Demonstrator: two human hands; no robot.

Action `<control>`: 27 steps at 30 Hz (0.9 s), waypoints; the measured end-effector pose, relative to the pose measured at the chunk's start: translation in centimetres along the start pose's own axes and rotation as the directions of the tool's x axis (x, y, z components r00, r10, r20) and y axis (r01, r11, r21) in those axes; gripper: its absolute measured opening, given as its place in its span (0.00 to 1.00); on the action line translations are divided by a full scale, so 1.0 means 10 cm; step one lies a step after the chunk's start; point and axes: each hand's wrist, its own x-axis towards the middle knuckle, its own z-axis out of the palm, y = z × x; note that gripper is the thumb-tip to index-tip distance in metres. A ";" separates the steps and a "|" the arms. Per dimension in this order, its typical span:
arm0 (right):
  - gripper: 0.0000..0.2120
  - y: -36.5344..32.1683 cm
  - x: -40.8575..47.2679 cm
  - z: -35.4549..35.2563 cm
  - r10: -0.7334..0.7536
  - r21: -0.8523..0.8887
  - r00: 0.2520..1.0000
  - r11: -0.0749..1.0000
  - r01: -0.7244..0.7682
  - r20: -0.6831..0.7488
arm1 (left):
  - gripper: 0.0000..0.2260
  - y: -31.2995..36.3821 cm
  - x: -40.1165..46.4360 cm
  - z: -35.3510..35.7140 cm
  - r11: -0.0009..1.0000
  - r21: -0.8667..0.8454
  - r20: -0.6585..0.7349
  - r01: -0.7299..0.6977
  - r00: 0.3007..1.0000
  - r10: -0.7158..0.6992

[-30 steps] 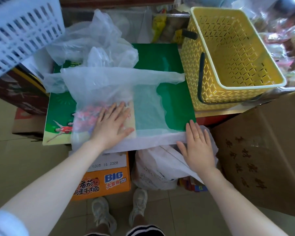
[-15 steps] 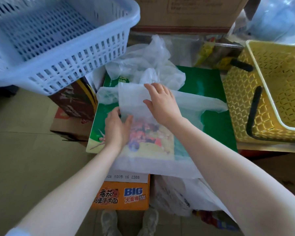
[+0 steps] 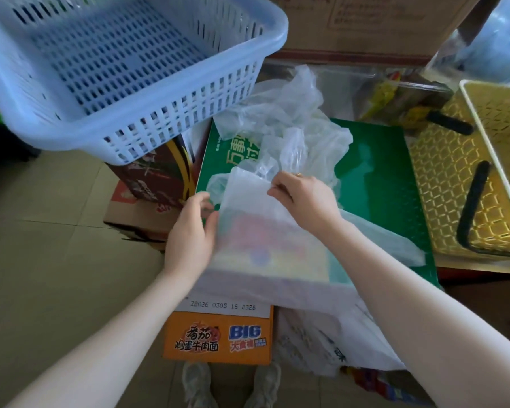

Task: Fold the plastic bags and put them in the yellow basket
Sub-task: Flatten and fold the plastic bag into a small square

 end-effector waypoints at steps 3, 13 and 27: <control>0.10 -0.12 -0.03 0.10 -0.030 0.051 1.000 0.998 0.030 -0.003 | 0.17 0.15 0.23 -0.04 0.832 0.206 0.086 -0.515 0.857 0.508; 0.12 0.41 -0.62 -0.04 0.198 0.225 0.947 0.940 -0.257 0.254 | 0.10 0.02 0.39 0.16 0.875 0.229 0.428 -0.426 0.852 0.302; 0.13 0.80 -0.98 -0.24 0.176 0.086 0.956 0.976 -0.201 0.235 | 0.15 0.50 -0.01 0.57 0.624 0.319 0.293 -0.713 0.701 0.650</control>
